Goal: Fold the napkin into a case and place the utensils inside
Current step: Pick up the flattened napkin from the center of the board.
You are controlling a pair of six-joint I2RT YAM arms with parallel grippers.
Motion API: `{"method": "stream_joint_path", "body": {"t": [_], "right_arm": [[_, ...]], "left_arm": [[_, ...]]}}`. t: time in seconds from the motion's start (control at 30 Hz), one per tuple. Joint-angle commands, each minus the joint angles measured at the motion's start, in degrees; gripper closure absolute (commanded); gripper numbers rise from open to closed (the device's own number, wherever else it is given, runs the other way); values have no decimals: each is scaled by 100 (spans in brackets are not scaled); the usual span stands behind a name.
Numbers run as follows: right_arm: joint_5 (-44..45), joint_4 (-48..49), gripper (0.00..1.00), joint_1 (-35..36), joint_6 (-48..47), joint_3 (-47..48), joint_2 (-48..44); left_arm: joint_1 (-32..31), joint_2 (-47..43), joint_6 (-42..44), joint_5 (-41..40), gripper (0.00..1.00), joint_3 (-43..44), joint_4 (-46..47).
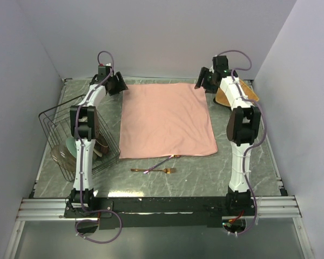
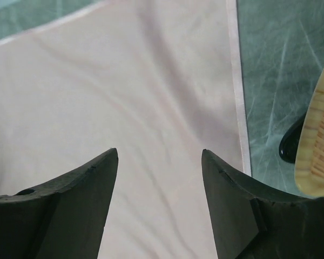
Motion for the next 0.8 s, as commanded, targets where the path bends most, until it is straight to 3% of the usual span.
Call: {"method": "stream_joint_path", "body": {"t": [0.0, 0.4, 0.5, 0.7, 0.77], "right_arm": [[-191, -162, 28, -88, -122, 50, -582], [-279, -382, 28, -405, -192, 155, -723], [-288, -374, 28, -414, -192, 85, -785], [-437, -365, 29, -414, -245, -3, -802], [-586, -347, 33, -563, -306, 15, -776]], "left_arm": [[-62, 354, -189, -5, 34, 362, 99], [-343, 873, -22, 179, 52, 872, -68], [-387, 926, 4, 162, 62, 943, -86], [-440, 786, 338, 3, 99, 987, 54], [-449, 610, 600, 82, 99, 873, 344]]}}
